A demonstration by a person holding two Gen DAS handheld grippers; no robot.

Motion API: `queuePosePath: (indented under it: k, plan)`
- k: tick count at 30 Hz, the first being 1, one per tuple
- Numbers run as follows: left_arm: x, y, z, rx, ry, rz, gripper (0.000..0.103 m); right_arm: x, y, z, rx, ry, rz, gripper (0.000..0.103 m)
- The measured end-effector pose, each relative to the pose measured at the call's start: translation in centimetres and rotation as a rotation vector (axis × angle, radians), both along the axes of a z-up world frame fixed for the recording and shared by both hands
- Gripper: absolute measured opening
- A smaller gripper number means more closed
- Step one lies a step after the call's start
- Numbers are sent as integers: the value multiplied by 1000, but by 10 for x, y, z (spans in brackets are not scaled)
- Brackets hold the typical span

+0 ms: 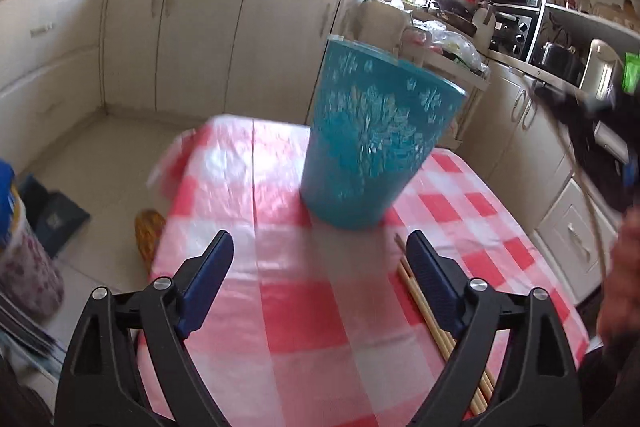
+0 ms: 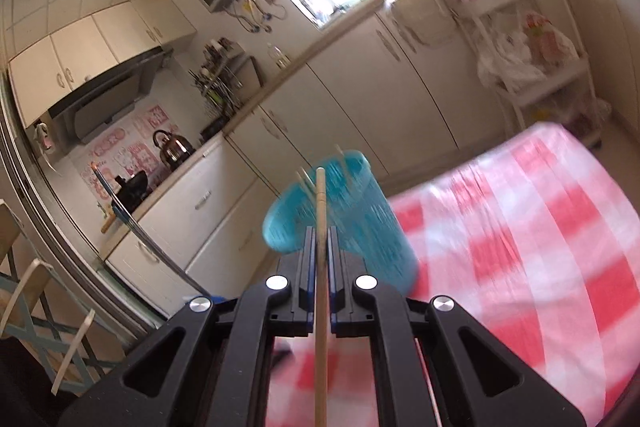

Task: Organize utensils
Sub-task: 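Grasp a chopstick with the right gripper and lift it over the basket, then release the chopstick from the right gripper into the basket and return to the chopsticks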

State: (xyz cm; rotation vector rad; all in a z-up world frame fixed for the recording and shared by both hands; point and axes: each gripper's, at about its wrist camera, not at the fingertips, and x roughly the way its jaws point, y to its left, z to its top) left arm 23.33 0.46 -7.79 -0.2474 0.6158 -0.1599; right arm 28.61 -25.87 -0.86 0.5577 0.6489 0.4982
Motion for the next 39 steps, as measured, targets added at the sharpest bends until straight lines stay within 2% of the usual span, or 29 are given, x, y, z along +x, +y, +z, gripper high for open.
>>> queuePosePath:
  k: [4,8,13,15,18,23,26,31,34,39]
  plan:
    - [1,19,-11,-100,13,44,90,61,33,29,-53,-68,-13,6]
    - [2,29,-20,-173,21,46,90,113,59,36,-133,-95,-66,6]
    - [8,28,-20,-199,21,19,90,162,81,14,-222,3,-101,6]
    - [10,29,-17,-215,21,14,90,167,89,7,-270,36,-80,6]
    - [11,32,-19,-234,22,14,90,167,99,8,-344,40,-51,6]
    - [11,32,-18,-234,26,20,91,149,104,6,-383,51,2,6]
    - [13,33,-19,-235,34,26,91,132,97,9,-358,58,19,6]
    - [14,33,-20,-232,44,35,92,66,66,21,-303,29,34,9]
    - [13,33,-20,-222,43,48,93,-2,43,1,-362,52,34,26]
    - [5,21,-13,-150,74,70,93,-67,23,-71,-485,221,80,21]
